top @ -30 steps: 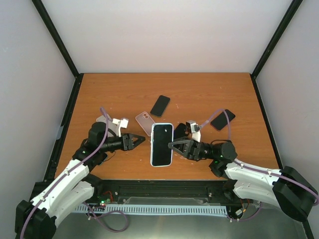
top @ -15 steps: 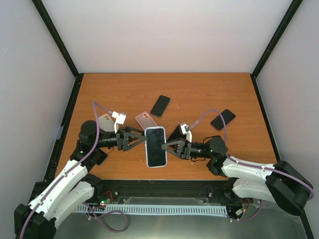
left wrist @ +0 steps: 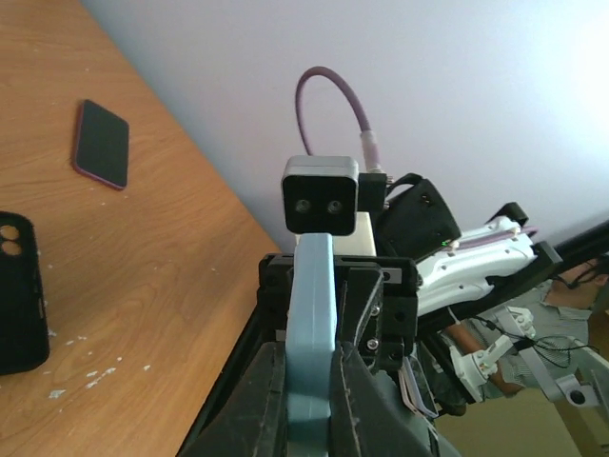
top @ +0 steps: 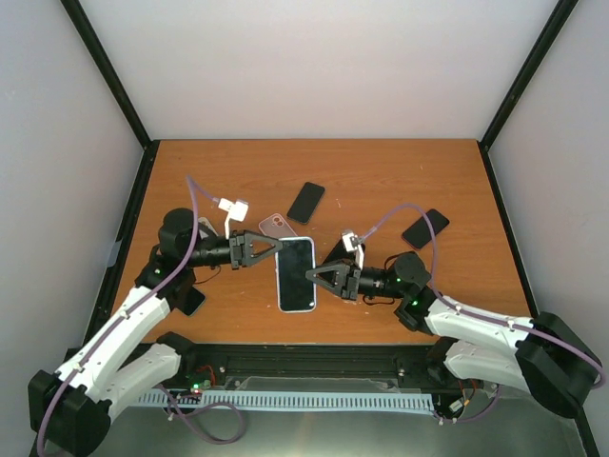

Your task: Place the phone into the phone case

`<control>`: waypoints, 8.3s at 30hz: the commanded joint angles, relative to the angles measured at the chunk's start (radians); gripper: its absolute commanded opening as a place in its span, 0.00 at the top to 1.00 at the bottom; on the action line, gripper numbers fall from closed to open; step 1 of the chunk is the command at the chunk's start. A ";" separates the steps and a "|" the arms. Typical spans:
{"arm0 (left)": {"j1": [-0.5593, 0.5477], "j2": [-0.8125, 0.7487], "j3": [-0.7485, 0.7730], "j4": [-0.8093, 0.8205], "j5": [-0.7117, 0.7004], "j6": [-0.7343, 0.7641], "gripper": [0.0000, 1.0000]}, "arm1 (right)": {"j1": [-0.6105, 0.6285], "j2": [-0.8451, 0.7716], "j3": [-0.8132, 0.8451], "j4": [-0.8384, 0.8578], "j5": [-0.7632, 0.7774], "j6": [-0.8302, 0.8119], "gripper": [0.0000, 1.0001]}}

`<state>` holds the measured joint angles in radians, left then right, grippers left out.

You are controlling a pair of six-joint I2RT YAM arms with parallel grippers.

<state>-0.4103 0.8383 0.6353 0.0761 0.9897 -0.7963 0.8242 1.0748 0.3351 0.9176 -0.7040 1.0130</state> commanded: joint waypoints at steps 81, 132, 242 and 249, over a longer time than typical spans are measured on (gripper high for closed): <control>-0.012 0.111 0.017 -0.347 -0.425 0.152 0.00 | -0.361 0.188 0.268 -0.580 0.317 -0.267 0.97; 0.036 0.564 0.154 -0.334 -0.880 0.089 0.08 | -0.747 0.779 0.922 -1.594 1.021 -0.187 0.11; -0.126 -0.010 -0.292 -0.164 -0.597 -0.284 0.16 | 0.086 0.426 0.497 -1.014 0.481 -0.043 0.42; -0.062 -0.077 -0.214 -0.358 -0.681 -0.206 0.11 | 0.106 0.499 0.505 -1.013 0.500 -0.011 0.42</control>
<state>-0.4850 0.7692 0.3553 -0.1436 0.3542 -1.0733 0.9230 1.5620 0.8127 -0.1429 -0.2146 0.9638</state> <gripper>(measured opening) 0.886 0.738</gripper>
